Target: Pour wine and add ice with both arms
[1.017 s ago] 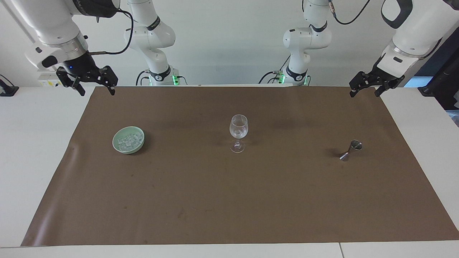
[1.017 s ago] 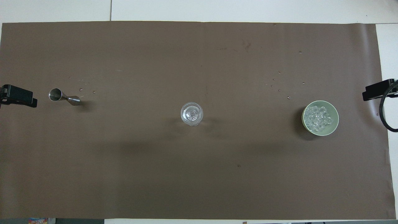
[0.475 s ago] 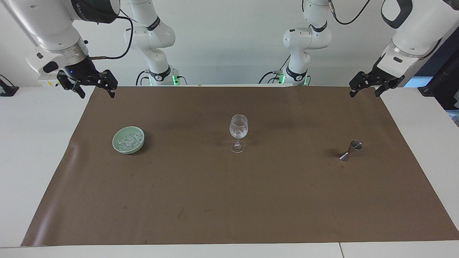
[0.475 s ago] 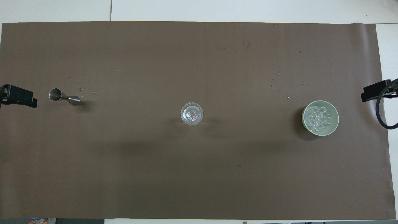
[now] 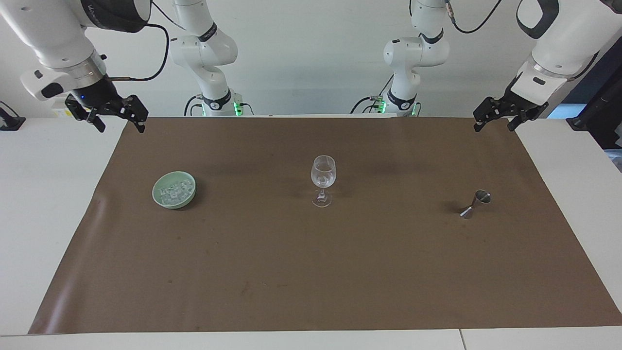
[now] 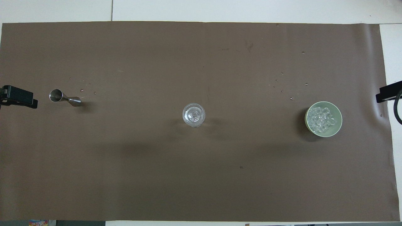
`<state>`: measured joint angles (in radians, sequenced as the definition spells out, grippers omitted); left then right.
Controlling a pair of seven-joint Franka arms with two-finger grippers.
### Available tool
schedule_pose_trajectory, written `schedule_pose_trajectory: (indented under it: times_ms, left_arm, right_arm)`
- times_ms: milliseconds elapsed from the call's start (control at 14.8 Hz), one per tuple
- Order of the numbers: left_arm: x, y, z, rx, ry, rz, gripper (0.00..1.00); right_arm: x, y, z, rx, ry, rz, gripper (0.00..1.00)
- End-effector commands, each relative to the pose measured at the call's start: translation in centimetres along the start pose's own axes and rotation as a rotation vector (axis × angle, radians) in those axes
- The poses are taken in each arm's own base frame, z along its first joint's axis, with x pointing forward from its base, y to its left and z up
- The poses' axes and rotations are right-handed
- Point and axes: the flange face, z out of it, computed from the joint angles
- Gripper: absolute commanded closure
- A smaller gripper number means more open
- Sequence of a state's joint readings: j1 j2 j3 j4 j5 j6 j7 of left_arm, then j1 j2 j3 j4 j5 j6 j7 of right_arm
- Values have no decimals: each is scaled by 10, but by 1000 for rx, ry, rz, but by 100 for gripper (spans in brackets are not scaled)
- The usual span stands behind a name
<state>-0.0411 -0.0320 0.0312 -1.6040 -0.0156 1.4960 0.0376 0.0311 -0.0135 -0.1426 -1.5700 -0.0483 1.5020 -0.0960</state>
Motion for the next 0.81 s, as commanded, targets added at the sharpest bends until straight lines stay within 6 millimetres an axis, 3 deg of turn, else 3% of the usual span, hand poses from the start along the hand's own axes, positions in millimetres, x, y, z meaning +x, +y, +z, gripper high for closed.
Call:
schedule_pose_trajectory:
  times_ms: [0,746]
  left_arm:
    - [-3,-2,1,-3,7,8,0]
    - [-3,-2,1,-3,7,8,0]
  right_arm:
    - [-1,-4,1,3,14,-27,0]
    - [-2,-4,1,30,13,-30,0]
